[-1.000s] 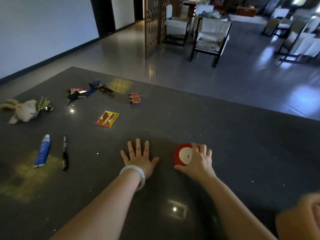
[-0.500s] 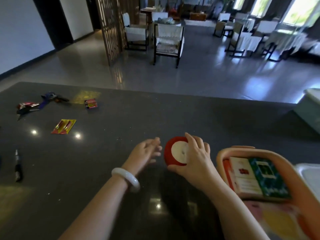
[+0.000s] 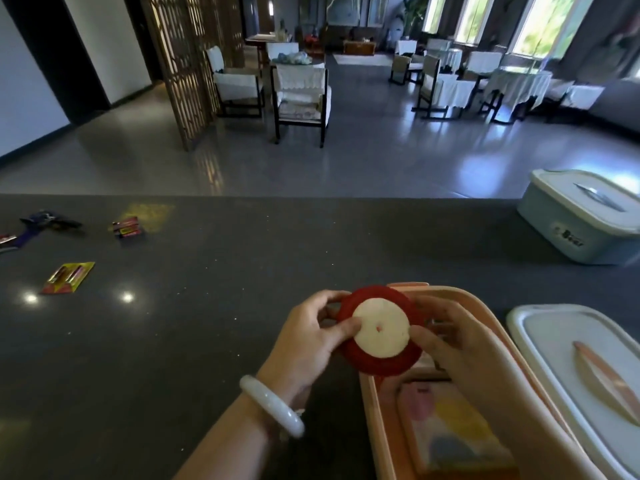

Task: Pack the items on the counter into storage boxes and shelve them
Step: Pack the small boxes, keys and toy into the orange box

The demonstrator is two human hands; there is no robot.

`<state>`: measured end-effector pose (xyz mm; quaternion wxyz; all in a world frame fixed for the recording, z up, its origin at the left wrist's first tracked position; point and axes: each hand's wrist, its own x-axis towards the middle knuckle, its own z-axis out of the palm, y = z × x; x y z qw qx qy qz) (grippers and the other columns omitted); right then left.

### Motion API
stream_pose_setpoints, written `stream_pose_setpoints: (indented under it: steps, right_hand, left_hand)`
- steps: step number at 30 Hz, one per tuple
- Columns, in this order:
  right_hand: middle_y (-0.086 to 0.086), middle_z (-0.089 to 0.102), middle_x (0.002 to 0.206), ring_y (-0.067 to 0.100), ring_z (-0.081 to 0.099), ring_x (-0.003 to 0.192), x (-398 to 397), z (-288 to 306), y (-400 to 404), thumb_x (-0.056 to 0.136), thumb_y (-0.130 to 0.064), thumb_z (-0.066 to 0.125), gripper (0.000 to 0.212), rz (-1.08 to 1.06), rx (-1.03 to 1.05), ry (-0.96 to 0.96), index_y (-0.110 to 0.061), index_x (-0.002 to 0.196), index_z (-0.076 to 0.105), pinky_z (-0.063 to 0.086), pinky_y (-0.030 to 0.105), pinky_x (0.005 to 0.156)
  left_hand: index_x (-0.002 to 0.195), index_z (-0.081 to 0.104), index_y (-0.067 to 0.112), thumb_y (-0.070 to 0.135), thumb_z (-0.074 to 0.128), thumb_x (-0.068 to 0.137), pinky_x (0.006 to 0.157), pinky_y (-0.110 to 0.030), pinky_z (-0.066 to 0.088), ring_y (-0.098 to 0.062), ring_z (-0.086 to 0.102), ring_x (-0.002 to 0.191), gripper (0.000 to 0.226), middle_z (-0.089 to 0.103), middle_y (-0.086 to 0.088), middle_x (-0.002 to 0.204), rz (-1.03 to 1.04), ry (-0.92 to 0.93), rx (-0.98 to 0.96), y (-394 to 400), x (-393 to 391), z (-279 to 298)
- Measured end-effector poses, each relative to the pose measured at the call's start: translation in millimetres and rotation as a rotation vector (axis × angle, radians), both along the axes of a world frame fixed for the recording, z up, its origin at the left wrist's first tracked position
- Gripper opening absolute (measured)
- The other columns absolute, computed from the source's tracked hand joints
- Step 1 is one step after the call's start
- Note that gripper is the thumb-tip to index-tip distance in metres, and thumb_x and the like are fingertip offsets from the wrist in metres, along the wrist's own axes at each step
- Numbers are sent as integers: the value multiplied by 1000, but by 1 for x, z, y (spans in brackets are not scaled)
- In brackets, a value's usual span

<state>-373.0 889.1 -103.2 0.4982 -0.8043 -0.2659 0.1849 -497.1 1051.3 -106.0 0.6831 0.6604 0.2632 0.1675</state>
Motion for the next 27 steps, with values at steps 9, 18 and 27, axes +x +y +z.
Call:
stream_pose_setpoints:
  steps: [9,18,27]
  right_hand:
    - [5,74,79,14,67,60,15,3,-53,63,-52,72,49,-48,22,378,-17,97,71,51,24,53]
    - [-11,67,86,4,64,70,-1,-5,-61,76,-41,74,25,-88,-315,-1,-32,96,62,44,13,50]
    - [-15,63,91,-1,64,69,-26,-38,-41,74,-49,74,28,47,-423,8,-37,95,59,54,16,54]
  left_hand:
    - [112,61,29,29,66,88,87,-24,54,-5,64,104,24,66,7,112,-9,-45,96,-38,26,-22]
    - [140,23,37,36,39,101,75,2,40,26,39,105,43,22,22,134,59,73,410,-53,34,-63]
    - [153,10,36,32,31,102,75,4,35,22,36,107,54,30,17,144,71,129,376,-52,32,-76]
